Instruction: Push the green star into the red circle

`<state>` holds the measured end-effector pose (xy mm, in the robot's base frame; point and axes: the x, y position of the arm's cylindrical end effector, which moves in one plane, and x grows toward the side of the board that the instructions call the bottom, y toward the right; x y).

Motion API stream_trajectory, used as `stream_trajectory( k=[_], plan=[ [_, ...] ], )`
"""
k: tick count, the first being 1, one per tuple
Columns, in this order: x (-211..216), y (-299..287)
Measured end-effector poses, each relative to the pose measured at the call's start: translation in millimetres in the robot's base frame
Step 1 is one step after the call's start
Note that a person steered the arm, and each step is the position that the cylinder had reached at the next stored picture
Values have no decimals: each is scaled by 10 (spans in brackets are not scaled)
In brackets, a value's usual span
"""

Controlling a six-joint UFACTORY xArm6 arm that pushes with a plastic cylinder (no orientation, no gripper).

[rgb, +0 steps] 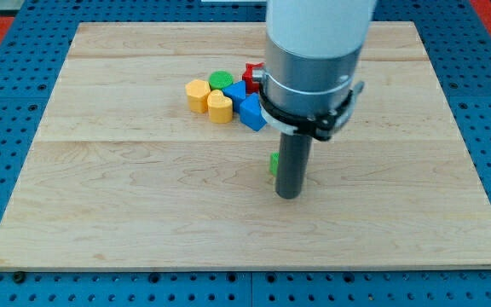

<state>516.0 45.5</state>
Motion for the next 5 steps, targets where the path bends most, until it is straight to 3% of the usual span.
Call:
stream_trajectory(
  k=[4,5],
  plan=[
    [-1274,419],
    [-1396,393]
  ],
)
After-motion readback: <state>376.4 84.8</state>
